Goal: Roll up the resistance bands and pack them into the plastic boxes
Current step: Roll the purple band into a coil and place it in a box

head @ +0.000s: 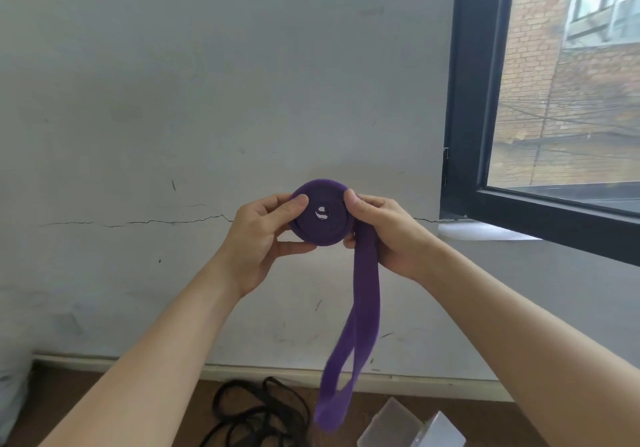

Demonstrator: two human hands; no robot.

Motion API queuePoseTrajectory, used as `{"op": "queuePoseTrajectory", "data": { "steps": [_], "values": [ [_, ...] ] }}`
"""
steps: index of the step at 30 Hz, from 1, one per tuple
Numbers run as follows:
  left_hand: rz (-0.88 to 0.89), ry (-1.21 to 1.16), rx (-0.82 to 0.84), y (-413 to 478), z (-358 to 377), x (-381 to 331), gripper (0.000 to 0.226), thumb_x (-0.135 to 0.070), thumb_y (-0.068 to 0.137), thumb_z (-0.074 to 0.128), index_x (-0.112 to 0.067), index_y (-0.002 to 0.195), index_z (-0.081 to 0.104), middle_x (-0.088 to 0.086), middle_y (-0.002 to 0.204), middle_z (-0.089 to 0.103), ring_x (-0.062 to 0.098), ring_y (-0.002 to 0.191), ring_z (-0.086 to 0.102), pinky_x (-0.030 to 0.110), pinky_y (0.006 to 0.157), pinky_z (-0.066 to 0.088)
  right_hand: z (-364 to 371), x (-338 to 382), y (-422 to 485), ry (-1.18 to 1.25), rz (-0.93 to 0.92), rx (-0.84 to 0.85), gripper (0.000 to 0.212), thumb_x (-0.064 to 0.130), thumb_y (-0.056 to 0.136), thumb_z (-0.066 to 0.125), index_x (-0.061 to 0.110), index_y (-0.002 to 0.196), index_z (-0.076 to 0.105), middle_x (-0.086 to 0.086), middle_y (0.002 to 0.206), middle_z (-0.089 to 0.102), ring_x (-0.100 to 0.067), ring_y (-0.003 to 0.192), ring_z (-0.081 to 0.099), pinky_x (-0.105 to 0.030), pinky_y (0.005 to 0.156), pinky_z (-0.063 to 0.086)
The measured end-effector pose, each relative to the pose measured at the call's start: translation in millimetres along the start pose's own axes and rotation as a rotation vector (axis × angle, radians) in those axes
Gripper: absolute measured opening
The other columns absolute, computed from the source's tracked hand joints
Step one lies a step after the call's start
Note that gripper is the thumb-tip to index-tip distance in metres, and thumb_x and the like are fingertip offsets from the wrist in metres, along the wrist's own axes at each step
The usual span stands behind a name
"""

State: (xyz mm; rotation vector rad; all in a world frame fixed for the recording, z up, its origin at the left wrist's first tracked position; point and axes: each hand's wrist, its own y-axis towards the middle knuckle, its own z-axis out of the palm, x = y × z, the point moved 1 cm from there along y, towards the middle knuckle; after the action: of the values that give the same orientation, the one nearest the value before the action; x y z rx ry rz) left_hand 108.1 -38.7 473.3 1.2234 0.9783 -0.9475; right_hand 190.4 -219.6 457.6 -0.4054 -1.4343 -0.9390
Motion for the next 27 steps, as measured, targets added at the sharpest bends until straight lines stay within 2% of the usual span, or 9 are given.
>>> {"op": "queuePoseTrajectory", "data": {
  "steps": [3, 7, 10, 15, 18, 22, 24, 27],
  "values": [
    [0.047, 0.019, -0.008, 0.5, -2.8, 1.5, 0.030, -0.024, 0.094, 0.063, -0.007, 0.118, 0.071, 0.010, 0.111, 0.075, 0.021, 0.102, 0.072, 0.034, 0.069, 0.060, 4.1, 0.6, -0.7, 0.045, 0.042, -0.002, 0.054, 0.056, 0.080, 0.071, 0.007, 0.104, 0.074, -0.012, 0.090, 0.056, -0.016, 0.065, 0.047, -0.025, 0.061, 0.045],
    [0.118, 0.107, -0.045, 3.9, -11.6, 6.3, 0.023, -0.015, 0.099, 0.061, -0.006, 0.118, 0.070, 0.011, 0.111, 0.075, 0.024, 0.105, 0.072, 0.038, 0.072, 0.061, 11.3, 1.4, 1.6, 0.053, 0.050, -0.064, 0.070, 0.056, 0.080, 0.069, -0.003, 0.117, 0.070, -0.010, 0.087, 0.059, -0.018, 0.065, 0.046, -0.026, 0.060, 0.044],
    [0.119, 0.098, -0.004, 3.1, -14.3, 7.2, 0.028, -0.017, 0.098, 0.061, -0.004, 0.122, 0.067, 0.009, 0.112, 0.075, 0.021, 0.103, 0.072, 0.036, 0.071, 0.061, 15.6, 1.0, 3.5, 0.056, 0.031, -0.136, 0.070, 0.056, 0.080, 0.068, -0.006, 0.113, 0.071, -0.008, 0.077, 0.058, -0.017, 0.059, 0.044, -0.026, 0.056, 0.041],
    [0.107, -0.002, 0.004, -0.5, -16.0, 8.9, 0.049, -0.027, 0.088, 0.066, -0.008, 0.133, 0.061, 0.011, 0.120, 0.073, 0.024, 0.108, 0.072, 0.035, 0.071, 0.061, 23.0, -0.1, 5.9, -0.002, -0.038, -0.183, 0.053, 0.048, 0.089, 0.066, -0.002, 0.105, 0.076, -0.013, 0.084, 0.063, -0.018, 0.062, 0.048, -0.025, 0.054, 0.044],
    [0.073, -0.116, -0.036, -1.3, -14.1, 11.4, 0.041, -0.024, 0.094, 0.062, -0.009, 0.132, 0.064, 0.012, 0.123, 0.072, 0.026, 0.112, 0.071, 0.037, 0.077, 0.061, 23.2, -0.3, 6.8, -0.003, -0.095, -0.190, 0.038, 0.035, 0.095, 0.067, 0.000, 0.108, 0.075, -0.010, 0.085, 0.069, -0.018, 0.064, 0.054, -0.026, 0.061, 0.050],
    [0.055, -0.231, -0.088, -1.0, -13.7, 8.9, 0.030, -0.017, 0.103, 0.052, -0.007, 0.126, 0.067, 0.011, 0.123, 0.073, 0.026, 0.116, 0.070, 0.037, 0.084, 0.061, 22.2, -1.3, 5.2, 0.023, -0.158, -0.189, 0.028, 0.016, 0.093, 0.071, 0.003, 0.117, 0.072, -0.014, 0.101, 0.076, -0.027, 0.080, 0.064, -0.035, 0.079, 0.060],
    [0.056, -0.256, -0.097, -0.2, -12.1, 8.2, 0.029, -0.016, 0.103, 0.053, -0.007, 0.126, 0.067, 0.011, 0.124, 0.073, 0.026, 0.116, 0.069, 0.038, 0.086, 0.061, 24.2, -1.4, 3.6, -0.026, -0.162, -0.192, 0.026, 0.016, 0.093, 0.072, 0.007, 0.117, 0.072, -0.012, 0.105, 0.078, -0.025, 0.084, 0.070, -0.037, 0.083, 0.061],
    [0.035, -0.303, -0.109, -1.5, -3.6, 10.7, 0.028, -0.016, 0.103, 0.052, -0.007, 0.126, 0.067, 0.011, 0.125, 0.072, 0.027, 0.116, 0.069, 0.038, 0.084, 0.061, 22.3, 3.0, 1.4, -0.038, -0.168, -0.188, 0.026, 0.016, 0.093, 0.073, 0.005, 0.116, 0.073, -0.015, 0.105, 0.078, -0.028, 0.089, 0.070, -0.040, 0.087, 0.060]
  ]
}}
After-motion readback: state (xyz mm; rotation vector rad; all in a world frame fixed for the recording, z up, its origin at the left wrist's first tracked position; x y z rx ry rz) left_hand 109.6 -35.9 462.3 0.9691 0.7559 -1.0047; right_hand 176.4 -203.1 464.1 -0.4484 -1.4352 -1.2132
